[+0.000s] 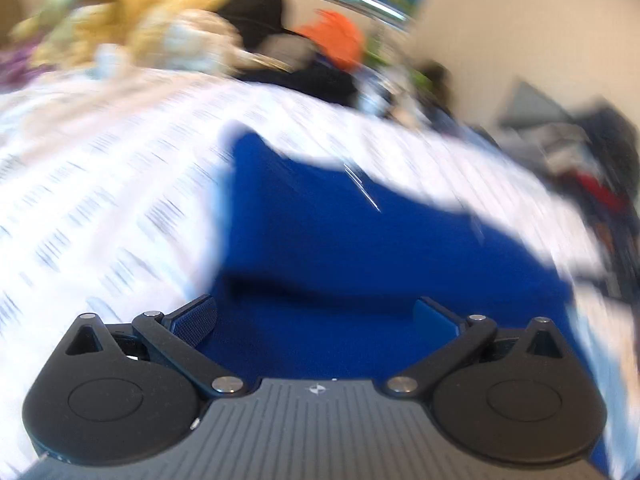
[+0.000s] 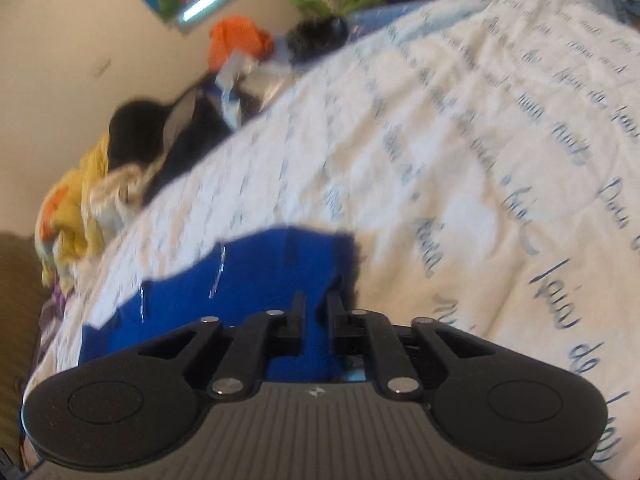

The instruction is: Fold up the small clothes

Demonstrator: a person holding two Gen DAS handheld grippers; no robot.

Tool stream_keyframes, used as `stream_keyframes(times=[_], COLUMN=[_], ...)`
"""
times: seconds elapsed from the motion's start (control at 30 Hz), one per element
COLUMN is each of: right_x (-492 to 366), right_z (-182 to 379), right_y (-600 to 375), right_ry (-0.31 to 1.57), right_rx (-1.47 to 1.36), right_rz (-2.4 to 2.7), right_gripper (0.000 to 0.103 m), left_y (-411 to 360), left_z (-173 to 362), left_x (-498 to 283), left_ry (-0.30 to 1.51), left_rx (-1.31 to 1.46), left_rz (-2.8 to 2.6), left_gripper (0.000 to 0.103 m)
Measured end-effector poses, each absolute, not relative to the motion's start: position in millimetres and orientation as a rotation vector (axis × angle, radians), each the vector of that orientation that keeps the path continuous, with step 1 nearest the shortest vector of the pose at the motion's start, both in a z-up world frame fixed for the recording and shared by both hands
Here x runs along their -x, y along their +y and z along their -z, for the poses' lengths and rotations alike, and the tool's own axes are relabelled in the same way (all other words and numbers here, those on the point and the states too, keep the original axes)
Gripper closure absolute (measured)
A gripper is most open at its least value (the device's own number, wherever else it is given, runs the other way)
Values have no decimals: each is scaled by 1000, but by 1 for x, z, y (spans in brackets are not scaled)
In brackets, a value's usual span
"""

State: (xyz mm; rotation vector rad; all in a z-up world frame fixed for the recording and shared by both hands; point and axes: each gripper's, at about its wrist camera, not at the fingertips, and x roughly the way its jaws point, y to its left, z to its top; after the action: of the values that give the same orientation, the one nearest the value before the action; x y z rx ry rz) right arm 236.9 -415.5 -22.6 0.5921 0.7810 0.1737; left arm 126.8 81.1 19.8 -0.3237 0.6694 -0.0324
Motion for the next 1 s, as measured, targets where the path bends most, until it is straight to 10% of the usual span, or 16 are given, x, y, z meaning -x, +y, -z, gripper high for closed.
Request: stream_keyframes(times=[0.07, 0.27, 0.33, 0.37, 0.4, 0.63, 0.77, 0.87, 1.0], right_x=[-240, -272, -280, -281, -283, -269, -255, -214, -176], right_z=[23, 39, 40, 40, 40, 51, 39, 24, 31], right_y=[-422, -403, -389, -381, -376, -393, -391, -392, -373], right_ry=[786, 841, 843, 828, 838, 772, 775, 744, 803], right_rx=[-544, -555, -514, -464, -427, -488, -501, -482, -399], right_rz=[-134, -182, -205, -195, -190, -187, -145, -195, -270], right_gripper=[57, 53, 54, 71, 95, 95, 60, 36, 37], left_y=[111, 122, 103, 95, 92, 83, 88, 100, 92], left_z=[-26, -6, -7, -7, -8, -1, -17, -26, -2], left_x=[-160, -252, -259, -261, -262, -253, -219, -166, -134], left_ry=[681, 878, 850, 852, 847, 760, 717, 682, 768], left_rx=[390, 409, 273, 218, 182, 36, 27, 101, 68], left_rz=[-37, 3, 0, -5, -24, -83, -105, 7, 14], left_gripper=[1, 2, 27, 77, 83, 80, 6, 6, 31])
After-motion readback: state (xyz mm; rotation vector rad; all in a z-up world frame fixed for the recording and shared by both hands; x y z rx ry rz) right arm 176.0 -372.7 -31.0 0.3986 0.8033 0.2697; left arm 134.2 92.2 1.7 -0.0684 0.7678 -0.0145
